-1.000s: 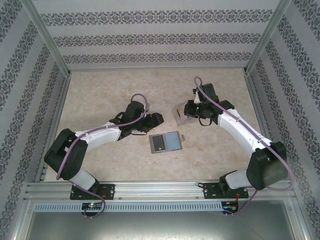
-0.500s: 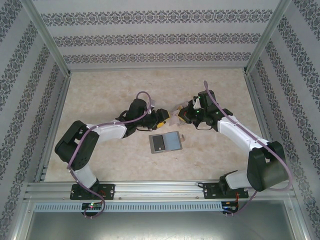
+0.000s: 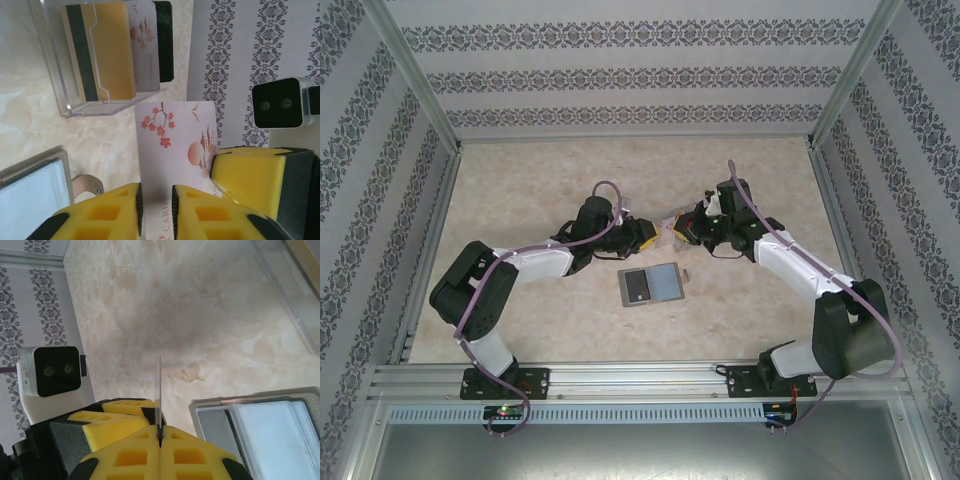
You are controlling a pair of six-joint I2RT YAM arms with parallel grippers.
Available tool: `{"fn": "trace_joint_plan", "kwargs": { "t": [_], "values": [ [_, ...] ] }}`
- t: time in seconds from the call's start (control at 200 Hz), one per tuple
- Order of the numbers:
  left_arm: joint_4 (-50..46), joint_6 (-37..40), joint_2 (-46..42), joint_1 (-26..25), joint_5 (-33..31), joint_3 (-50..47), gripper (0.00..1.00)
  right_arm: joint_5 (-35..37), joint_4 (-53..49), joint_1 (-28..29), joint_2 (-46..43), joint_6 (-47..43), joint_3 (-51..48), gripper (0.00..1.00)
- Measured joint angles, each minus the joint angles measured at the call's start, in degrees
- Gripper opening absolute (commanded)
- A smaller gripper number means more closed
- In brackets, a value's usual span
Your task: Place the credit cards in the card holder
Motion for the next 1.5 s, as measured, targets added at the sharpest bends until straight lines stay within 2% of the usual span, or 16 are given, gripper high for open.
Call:
{"fn": "trace_joint_plan", "kwargs": {
  "t": [0.17,0.295,0.365,0.49,0.874,1.079,1.259,1.504],
  "values": [
    [0.1,-0.2,0.0,0.6,0.0,-0.1,0.00,-0.5,0.0,-0.9,1.0,-0.6,-0.1,0.07],
    [0.5,-0.2,-0.3,0.6,0.0,-0.7,0.00,-0.8,-0.2,-1.2,1.4,-1.9,-0.5,0.13],
    [0.7,-0.2,-1.0,0.6,-0.2,-1.6,0.00,-1.0,-0.9,-1.2,1.6,-3.2,-0.5,0.23],
    [0.6,0.1,-3.1,0.6,-0.7,-3.2,0.00,-0.9,-1.8,-1.2,1.7,-5.1,-0.7,0.26],
    [-0.8,2.1,-8.1,0.6,-4.8,-9.0,0.00,-0.1,-3.3,-1.0,1.7,-9.1,-3.3,0.26],
    [-4.4,3.9,-11.5,0.2,-8.6,-12.7,0.00,4.0,-6.1,3.7,3.2,-13.6,-3.3,0.19],
    [-4.5,4.7,-12.3,-2.8,-12.5,-16.4,0.00,7.7,-8.4,7.8,7.4,-16.7,-3.3,0.17],
    [-4.0,4.8,-12.3,-7.2,-17.6,-19.1,0.00,12.0,-9.3,7.9,9.5,-19.7,-3.4,0.17]
  ]
}}
